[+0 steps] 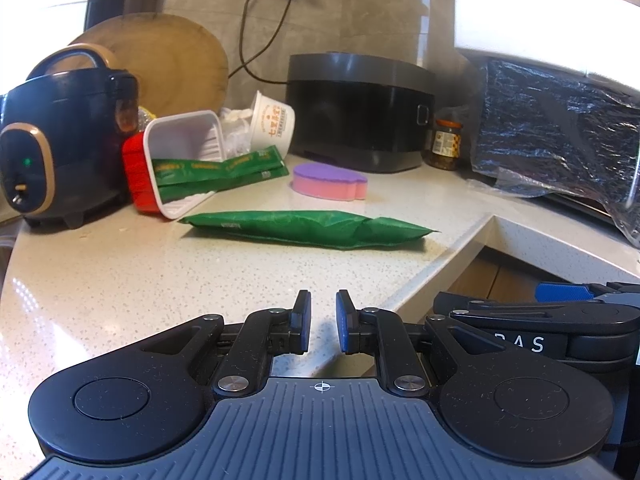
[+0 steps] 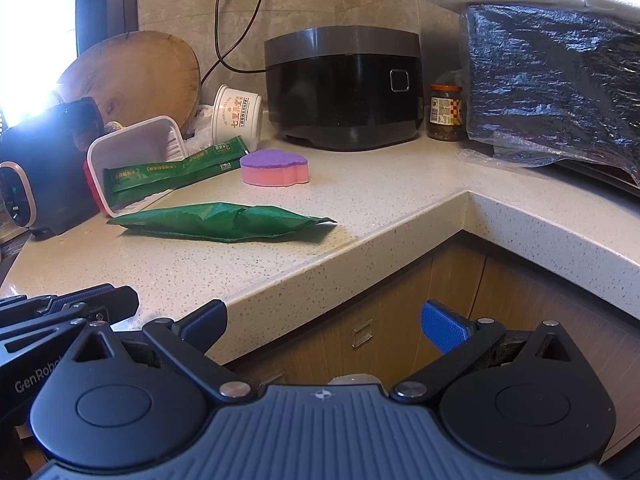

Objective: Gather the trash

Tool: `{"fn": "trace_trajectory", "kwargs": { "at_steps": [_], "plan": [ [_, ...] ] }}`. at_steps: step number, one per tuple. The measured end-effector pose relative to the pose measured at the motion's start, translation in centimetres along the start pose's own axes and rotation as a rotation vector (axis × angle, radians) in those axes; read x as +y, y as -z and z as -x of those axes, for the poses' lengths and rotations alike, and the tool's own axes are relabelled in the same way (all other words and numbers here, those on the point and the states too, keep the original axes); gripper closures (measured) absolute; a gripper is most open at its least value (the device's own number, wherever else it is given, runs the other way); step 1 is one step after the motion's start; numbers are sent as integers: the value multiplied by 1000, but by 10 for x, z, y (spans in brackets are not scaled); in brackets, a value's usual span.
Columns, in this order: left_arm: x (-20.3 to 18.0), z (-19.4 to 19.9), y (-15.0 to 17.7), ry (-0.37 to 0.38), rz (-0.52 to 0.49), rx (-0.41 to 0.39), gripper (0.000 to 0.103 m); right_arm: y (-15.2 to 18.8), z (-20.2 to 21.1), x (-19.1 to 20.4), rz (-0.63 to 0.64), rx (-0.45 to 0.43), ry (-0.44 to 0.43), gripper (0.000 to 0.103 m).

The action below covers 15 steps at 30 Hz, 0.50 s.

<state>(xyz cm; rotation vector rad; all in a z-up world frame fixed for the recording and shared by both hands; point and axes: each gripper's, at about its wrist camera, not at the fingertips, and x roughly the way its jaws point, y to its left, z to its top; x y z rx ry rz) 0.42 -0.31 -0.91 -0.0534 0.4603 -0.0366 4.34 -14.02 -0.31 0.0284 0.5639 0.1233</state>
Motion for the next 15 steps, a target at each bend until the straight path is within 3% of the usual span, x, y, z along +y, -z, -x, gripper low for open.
{"fn": "trace_trajectory", "kwargs": {
  "at_steps": [11,15],
  "plan": [
    [4,1,0,-9,1,0,87,1,-2,1,-2,6,-3,0],
    [2,3,-4,-23,-86,12,87,0,-6,2,5,7,-18,0]
  ]
}}
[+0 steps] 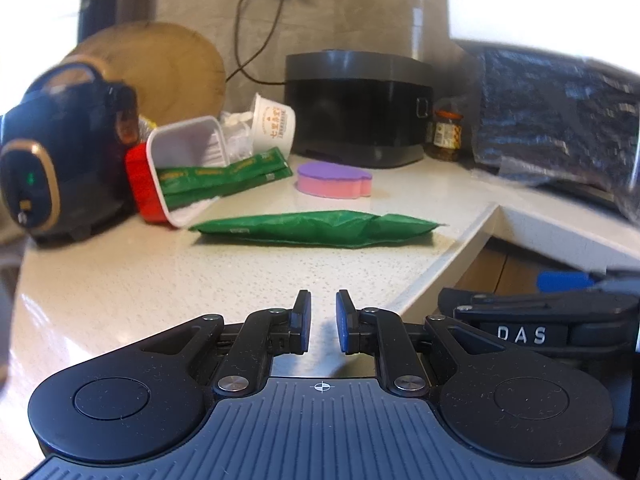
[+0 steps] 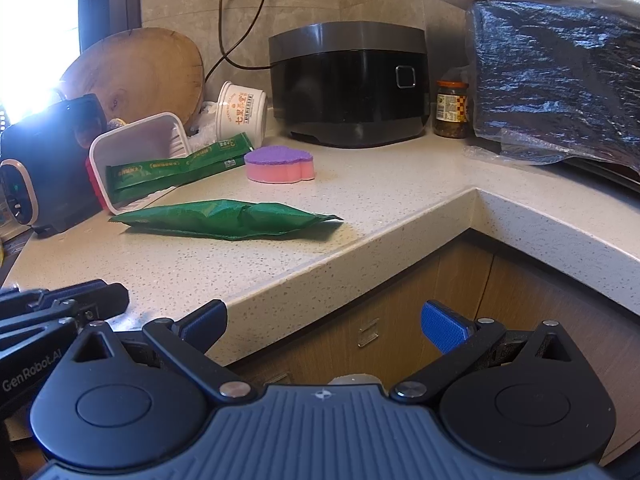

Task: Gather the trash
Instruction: 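Move the left tool to the red-and-white tray while the right tool approaches the purple sponge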

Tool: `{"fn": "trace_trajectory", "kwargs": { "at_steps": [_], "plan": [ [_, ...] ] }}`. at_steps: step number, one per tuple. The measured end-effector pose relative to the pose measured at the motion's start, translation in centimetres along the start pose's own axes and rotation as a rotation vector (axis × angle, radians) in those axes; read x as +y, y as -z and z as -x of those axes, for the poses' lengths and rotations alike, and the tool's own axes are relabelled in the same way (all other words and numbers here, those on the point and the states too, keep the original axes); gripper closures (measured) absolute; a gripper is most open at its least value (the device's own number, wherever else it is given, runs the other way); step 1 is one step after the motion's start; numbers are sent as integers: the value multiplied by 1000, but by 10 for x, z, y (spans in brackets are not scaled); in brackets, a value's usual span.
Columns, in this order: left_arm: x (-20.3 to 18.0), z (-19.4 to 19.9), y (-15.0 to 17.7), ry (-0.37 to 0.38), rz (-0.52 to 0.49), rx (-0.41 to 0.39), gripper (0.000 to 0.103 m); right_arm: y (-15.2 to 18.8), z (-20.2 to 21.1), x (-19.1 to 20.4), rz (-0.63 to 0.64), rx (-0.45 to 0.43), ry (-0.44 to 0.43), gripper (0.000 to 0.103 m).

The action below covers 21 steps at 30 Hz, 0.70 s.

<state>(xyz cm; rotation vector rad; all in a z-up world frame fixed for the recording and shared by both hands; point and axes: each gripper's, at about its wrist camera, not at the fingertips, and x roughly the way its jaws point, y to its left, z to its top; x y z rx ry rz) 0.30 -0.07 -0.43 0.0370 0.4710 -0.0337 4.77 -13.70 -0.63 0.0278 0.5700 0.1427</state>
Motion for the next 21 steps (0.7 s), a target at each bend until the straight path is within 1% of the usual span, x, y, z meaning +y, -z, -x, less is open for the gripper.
{"fn": "trace_trajectory", "kwargs": {
  "at_steps": [3,5,6,8,10,11,12,14,15,16,17,18,19,21],
  "plan": [
    [4,4,-7,-13,-77,10,87,-3,-3,2,15,-6,-4,0],
    [7,4,-13,-16,-136,32,86,-8,-4,3,28,-29,-5,0],
    [8,3,-17,-17,-172,45,84,-12,-4,2,28,-57,-11,0],
    [11,-1,-26,-29,-226,65,84,-24,-2,-2,21,-128,-32,0],
    [18,-6,-38,-44,-237,71,84,-36,-3,-6,11,-199,-50,0],
    [22,-9,-44,-39,-227,66,84,-42,-5,-7,6,-218,-57,0],
    [28,-12,-52,-24,-212,55,84,-49,-9,-8,14,-217,-59,0],
    [42,-21,-67,34,-175,41,84,-62,-20,-5,88,-156,-57,0],
    [49,-28,-74,66,-149,44,82,-67,-26,-3,127,-119,-54,0],
    [58,-36,-82,81,-117,49,81,-70,-31,-4,144,-91,-47,0],
    [66,-43,-89,77,-93,47,81,-73,-35,-5,151,-74,-41,0],
    [72,-48,-95,53,-83,32,81,-76,-39,-6,160,-66,-35,0],
    [76,-53,-101,3,-92,2,81,-78,-43,-8,171,-60,-30,0],
    [82,-60,-110,-160,-136,-80,82,-82,-49,-11,185,-57,-18,0]
  ]
}}
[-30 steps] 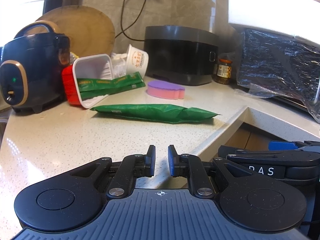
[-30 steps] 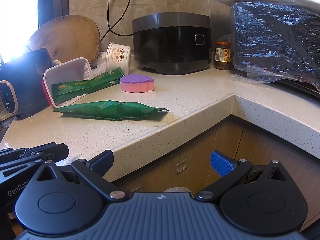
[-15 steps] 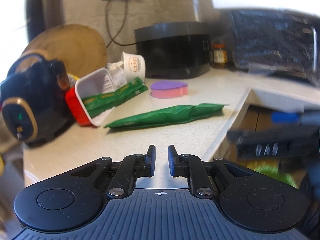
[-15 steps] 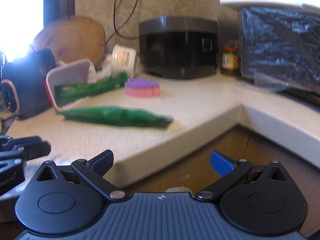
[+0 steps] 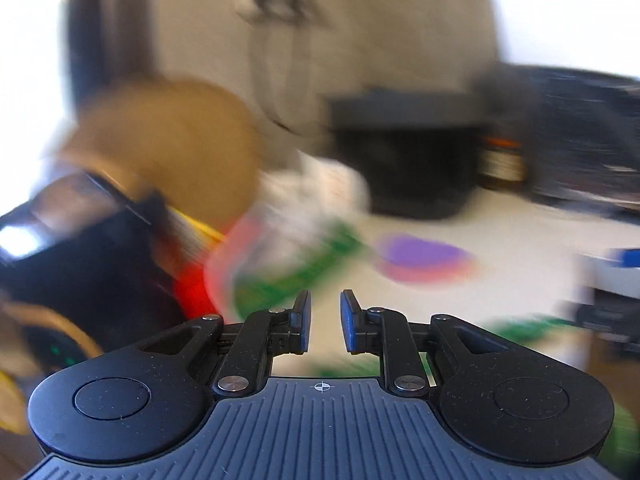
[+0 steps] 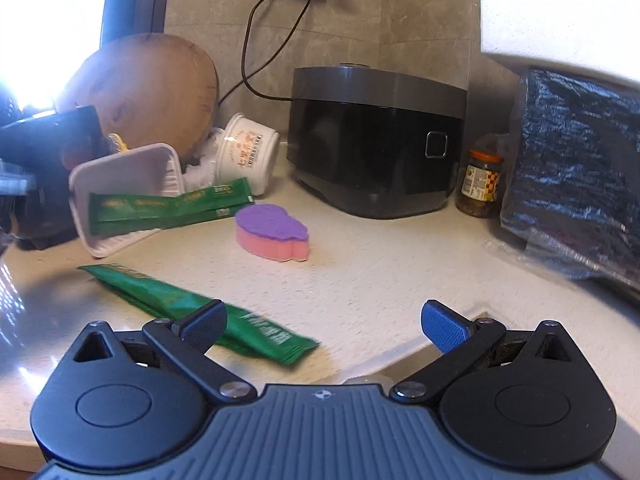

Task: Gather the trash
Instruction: 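Move the left tool to the red-and-white tray while the right tool approaches the purple sponge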

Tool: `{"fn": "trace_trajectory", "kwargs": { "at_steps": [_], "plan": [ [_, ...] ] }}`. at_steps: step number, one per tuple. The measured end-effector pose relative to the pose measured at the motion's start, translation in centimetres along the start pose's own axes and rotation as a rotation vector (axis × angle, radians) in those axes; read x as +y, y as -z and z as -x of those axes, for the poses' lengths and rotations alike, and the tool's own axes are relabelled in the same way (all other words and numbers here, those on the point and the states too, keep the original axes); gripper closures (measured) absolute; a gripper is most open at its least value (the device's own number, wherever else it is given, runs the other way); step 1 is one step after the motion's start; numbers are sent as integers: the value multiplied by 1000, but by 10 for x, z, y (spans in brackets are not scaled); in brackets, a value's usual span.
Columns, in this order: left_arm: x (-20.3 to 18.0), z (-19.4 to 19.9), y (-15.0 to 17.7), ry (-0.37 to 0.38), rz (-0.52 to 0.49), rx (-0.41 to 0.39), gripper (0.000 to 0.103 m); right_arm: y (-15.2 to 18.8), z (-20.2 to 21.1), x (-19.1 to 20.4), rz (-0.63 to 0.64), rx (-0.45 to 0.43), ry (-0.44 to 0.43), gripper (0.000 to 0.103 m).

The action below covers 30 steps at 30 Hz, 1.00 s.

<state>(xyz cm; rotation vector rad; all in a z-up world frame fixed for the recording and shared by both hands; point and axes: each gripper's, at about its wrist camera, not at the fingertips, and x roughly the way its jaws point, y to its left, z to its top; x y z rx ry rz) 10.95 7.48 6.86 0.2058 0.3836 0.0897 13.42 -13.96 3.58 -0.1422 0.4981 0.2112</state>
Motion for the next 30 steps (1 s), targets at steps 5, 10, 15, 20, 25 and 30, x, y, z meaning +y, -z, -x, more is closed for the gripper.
{"fn": "trace_trajectory", "kwargs": {
  "at_steps": [5,10,15,20,25,30],
  "plan": [
    [16,-38,-19,-140,-28,-15,82,-4,-22,-9,-68,48,-50,0],
    [26,-83,-28,-121,-17,69,81,6,-33,-7,-90,96,-87,0],
    [30,-114,-29,-67,-25,135,76,7,-32,-7,-60,100,-80,0],
    [15,-127,-22,-121,-118,142,69,5,-39,-6,-49,121,-61,0],
    [4,-130,-23,-117,-111,126,70,6,-33,-4,-91,98,-158,0],
    [0,-108,-28,90,4,123,72,6,-32,1,-79,108,-283,0]
  ]
}}
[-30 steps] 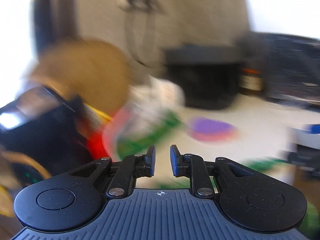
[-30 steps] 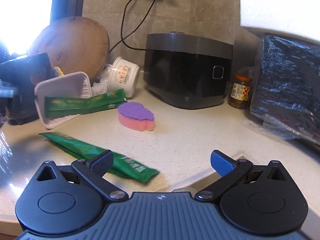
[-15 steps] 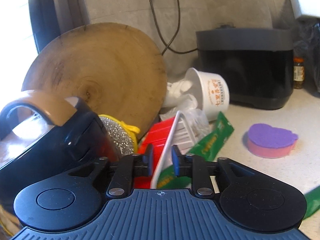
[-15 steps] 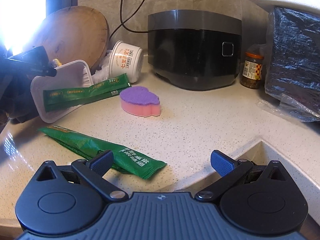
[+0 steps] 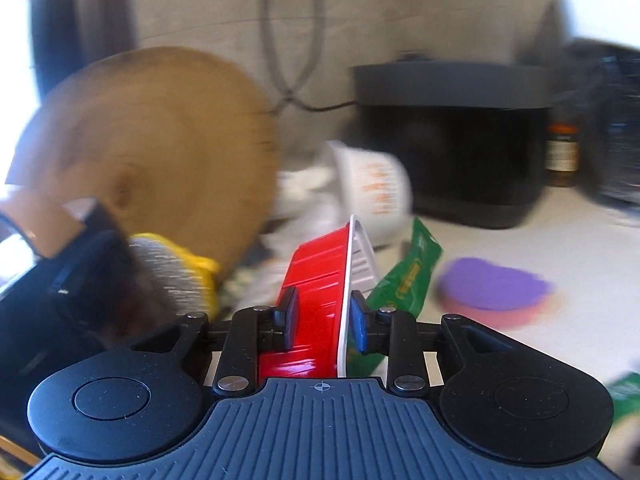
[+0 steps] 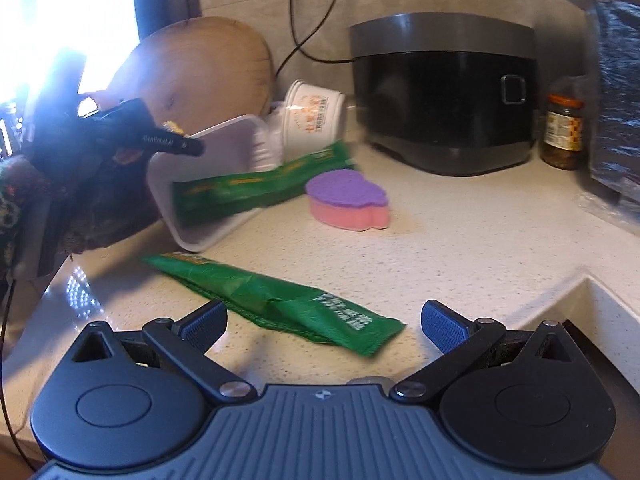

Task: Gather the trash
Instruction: 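Move the left tool to the red-and-white tray while the right tool approaches the purple sponge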

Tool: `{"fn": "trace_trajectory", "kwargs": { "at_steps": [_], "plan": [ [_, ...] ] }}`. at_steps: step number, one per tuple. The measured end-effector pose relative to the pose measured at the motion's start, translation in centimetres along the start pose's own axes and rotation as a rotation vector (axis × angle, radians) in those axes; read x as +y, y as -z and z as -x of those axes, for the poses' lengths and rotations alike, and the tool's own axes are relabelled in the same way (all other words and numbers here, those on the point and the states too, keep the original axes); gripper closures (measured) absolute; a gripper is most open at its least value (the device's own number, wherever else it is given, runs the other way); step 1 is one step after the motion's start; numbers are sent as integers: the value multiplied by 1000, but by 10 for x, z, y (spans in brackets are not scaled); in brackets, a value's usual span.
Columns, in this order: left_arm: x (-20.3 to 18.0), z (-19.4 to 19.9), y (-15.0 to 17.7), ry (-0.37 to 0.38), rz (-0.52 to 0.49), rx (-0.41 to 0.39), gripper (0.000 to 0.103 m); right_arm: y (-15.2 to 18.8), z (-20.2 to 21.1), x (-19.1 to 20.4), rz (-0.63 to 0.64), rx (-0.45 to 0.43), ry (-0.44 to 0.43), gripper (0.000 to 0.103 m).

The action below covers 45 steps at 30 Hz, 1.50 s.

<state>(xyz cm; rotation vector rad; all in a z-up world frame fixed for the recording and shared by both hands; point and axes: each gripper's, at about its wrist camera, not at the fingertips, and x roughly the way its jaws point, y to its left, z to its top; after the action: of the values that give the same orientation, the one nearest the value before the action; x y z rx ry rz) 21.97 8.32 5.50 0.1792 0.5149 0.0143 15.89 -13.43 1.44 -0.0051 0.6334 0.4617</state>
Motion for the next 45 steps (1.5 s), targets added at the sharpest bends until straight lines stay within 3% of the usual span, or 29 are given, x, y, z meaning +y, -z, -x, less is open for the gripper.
{"fn": "trace_trajectory", "kwargs": {
  "at_steps": [6,8,11,13,15,17,19,21,27,36,45],
  "plan": [
    [-10,32,7,174,52,3,72,-4,-20,3,66,18,94,0],
    [-11,42,10,219,58,2,73,-4,-28,0,98,19,167,0],
    [-19,54,17,206,15,-10,74,-11,-41,-12,118,2,351,0],
    [-17,55,21,148,-4,-13,74,-17,-42,-24,71,-7,402,0],
    [-13,53,26,73,-8,1,74,-25,-32,-38,-10,-27,322,0],
    [-5,49,31,31,0,21,74,-30,-17,-49,-117,-67,163,0],
    [4,38,35,29,30,67,74,-32,-12,-55,-220,-93,17,0],
    [10,27,40,36,58,106,74,-35,-19,-53,-249,-55,-57,0],
    [10,13,57,38,37,170,74,-30,-57,-21,-129,124,-58,0],
    [18,37,72,20,-14,149,77,-28,-63,1,-45,190,-12,0],
    [45,37,74,45,137,135,77,-35,-67,3,-7,276,-28,0]
  ]
}}
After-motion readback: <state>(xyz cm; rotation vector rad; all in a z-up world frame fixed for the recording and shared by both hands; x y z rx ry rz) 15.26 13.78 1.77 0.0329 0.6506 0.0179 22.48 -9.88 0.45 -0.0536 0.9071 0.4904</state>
